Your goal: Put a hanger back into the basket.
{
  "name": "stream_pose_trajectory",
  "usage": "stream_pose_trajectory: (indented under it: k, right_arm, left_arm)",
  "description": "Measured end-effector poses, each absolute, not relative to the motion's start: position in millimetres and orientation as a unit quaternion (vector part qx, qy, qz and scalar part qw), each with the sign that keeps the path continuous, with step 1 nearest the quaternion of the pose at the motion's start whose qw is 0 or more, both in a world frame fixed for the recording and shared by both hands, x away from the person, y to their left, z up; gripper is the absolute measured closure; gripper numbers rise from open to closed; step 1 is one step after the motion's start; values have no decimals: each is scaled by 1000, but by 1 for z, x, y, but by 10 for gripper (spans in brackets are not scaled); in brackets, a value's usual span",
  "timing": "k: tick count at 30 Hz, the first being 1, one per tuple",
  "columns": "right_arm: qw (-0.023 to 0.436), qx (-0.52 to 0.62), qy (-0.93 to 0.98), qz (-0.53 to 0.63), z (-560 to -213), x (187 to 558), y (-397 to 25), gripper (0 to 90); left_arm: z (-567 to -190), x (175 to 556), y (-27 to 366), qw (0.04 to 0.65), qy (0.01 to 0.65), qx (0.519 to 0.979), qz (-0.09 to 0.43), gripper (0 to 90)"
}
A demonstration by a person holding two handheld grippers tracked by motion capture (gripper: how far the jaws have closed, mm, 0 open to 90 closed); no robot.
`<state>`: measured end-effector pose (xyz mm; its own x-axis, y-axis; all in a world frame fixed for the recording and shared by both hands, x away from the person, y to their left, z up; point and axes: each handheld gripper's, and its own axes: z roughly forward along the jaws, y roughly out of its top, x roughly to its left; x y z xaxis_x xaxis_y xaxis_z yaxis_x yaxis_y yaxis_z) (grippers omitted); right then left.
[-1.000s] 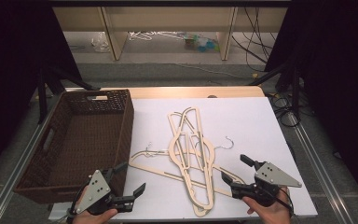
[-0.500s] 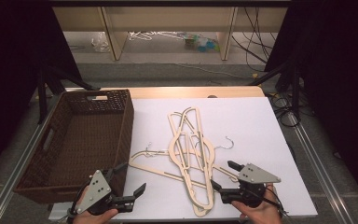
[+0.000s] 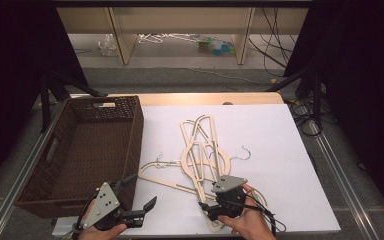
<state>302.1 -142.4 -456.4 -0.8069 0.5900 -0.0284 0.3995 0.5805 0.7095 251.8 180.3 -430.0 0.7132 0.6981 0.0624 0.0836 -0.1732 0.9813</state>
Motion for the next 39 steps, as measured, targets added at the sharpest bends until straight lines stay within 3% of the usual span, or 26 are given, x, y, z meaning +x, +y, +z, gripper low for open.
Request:
stream_pose_trajectory:
  k: [17, 24, 39]
  right_arm:
    - [99, 290, 911, 275, -479, 323, -115, 350]
    - [76, 309, 907, 276, -473, 328, -126, 484]
    - [29, 342, 895, 286, -467, 340, -155, 660]
  left_arm:
    - [-430, 252, 180, 583, 271, 719, 262, 158]
    - [-430, 251, 180, 585, 272, 718, 261, 158]
    - [-429, 250, 180, 584, 268, 721, 260, 158]
